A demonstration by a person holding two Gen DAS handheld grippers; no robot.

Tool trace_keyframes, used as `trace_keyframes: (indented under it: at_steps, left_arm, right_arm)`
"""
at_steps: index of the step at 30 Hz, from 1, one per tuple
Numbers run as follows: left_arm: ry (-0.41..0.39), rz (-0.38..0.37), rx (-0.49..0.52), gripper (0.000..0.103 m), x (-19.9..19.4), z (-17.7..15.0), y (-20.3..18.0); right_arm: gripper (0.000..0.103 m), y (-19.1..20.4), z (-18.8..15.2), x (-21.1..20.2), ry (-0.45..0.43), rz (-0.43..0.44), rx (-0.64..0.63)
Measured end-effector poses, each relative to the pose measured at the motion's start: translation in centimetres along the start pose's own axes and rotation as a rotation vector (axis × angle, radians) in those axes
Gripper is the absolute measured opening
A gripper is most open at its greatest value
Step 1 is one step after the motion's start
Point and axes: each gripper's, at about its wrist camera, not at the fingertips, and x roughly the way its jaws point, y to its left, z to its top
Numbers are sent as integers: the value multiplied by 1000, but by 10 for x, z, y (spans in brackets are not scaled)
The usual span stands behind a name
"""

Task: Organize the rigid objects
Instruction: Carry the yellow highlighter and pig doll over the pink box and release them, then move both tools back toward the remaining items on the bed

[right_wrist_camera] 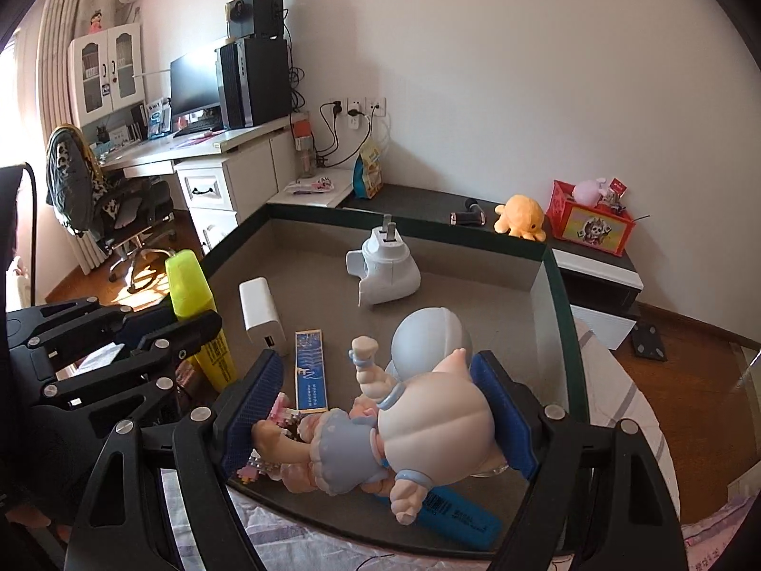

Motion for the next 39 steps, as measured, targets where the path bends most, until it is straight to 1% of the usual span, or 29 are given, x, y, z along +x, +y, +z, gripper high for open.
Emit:
trace_keyframes:
  at_steps: [2,4,6,7,9,10,11,12,13,15,20,22,26,27,29,31,34,39]
  left_arm:
    - [24,-10,-1,19,5,-1,0]
    - [29,1,-3,29,6,-3,1]
    - [17,12,-15,54,0,-4,6]
    - [2,6,-30,59,-6,-3,10]
    - [-43,-2,-63,79,-26,-1,18]
    - [-71,-2,-74,83,-39,-1,20]
    - [-102,-2,-81,88,-53,-2,23]
    - [-131,1,-87,93,-67,-4,25]
    - [-158,4,-90,95,-83,-6,26]
    - [-209,8,-92,102,-113,-13,27]
    - [-333,37,-101,103,-191,-42,24]
    - [-352,39,-108,103,-217,-56,23]
    - [-404,82,-106,103,-265,-82,15]
    - [-419,87,-110,103,-276,-88,14]
    - [-437,90,-118,103,-296,-99,11]
    - [-438,80,-119,103,-313,-109,9]
    - [-454,82,-115,103,-334,-122,5]
    - [-513,102,-138,103,-366,-144,-3]
  right_arm:
    - [83,-2,-2,4,7,-5,5]
    - [84,-4,-1,1,-12,-10,9]
    - [85,-7,1,-8,-35,-14,17]
    - [88,-8,1,-15,-48,-12,23]
    - [91,-9,4,-33,-74,-3,35]
    - [93,-10,5,-43,-93,1,44]
    - [99,-10,4,-56,-111,1,58]
    - [103,-10,4,-67,-128,6,72]
    - [103,-8,3,-81,-150,20,79]
    - [103,-1,-2,-111,-192,36,76]
    - [103,23,-23,-180,-276,3,63]
    - [103,34,-36,-205,-295,3,46]
    - [103,51,-59,-248,-320,-19,28]
    - [103,54,-66,-260,-340,-27,27]
    - [103,60,-77,-281,-371,-49,32]
    - [103,65,-89,-300,-397,-58,37]
    - [103,70,-103,-322,-424,-80,48]
    - [103,75,-127,-350,-470,-73,79]
